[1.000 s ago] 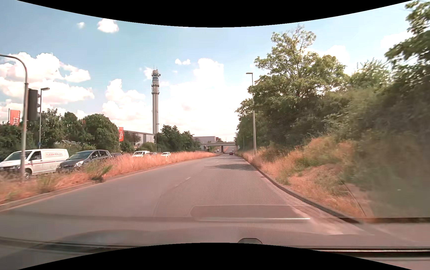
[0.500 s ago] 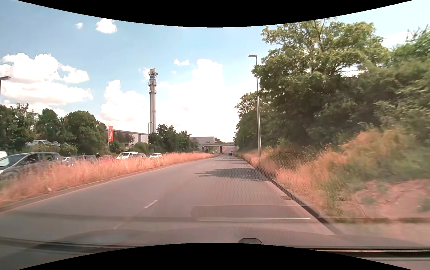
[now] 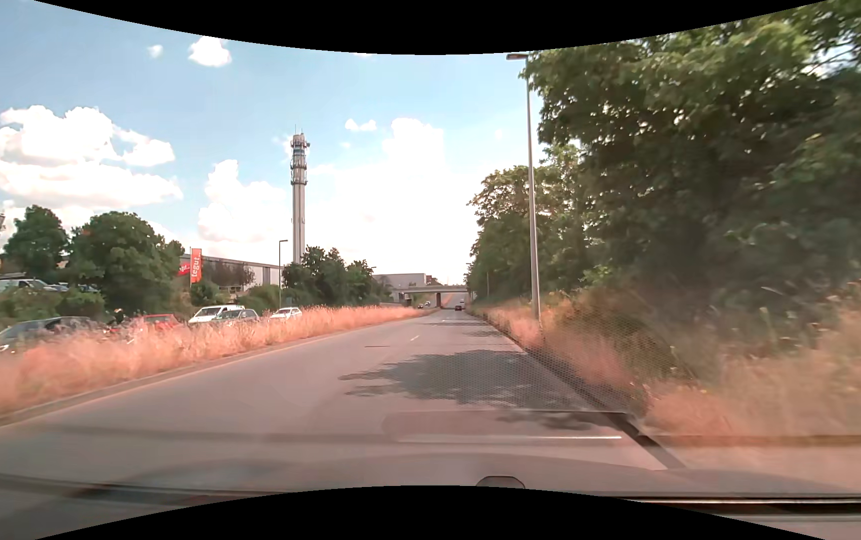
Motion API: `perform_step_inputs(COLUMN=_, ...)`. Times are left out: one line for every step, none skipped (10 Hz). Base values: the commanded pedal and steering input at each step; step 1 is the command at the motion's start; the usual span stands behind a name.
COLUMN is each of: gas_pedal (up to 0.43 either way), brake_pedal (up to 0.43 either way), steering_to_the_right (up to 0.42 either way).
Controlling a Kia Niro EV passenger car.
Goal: Follow the waypoints while adhering to traffic rules and regulations
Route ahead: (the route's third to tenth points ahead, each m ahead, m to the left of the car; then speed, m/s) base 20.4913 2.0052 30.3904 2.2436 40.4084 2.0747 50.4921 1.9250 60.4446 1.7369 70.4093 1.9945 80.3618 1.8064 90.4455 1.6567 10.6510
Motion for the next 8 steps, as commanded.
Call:
perform_step_inputs(gas_pedal=0.059, brake_pedal=0.000, steering_to_the_right=0.003)
perform_step_inputs(gas_pedal=0.047, brake_pedal=0.000, steering_to_the_right=0.002)
perform_step_inputs(gas_pedal=0.039, brake_pedal=0.000, steering_to_the_right=0.003)
perform_step_inputs(gas_pedal=0.020, brake_pedal=0.000, steering_to_the_right=0.002)
perform_step_inputs(gas_pedal=0.000, brake_pedal=0.000, steering_to_the_right=0.002)
perform_step_inputs(gas_pedal=0.000, brake_pedal=0.000, steering_to_the_right=0.002)
perform_step_inputs(gas_pedal=0.000, brake_pedal=0.000, steering_to_the_right=0.002)
perform_step_inputs(gas_pedal=0.000, brake_pedal=0.000, steering_to_the_right=0.002)
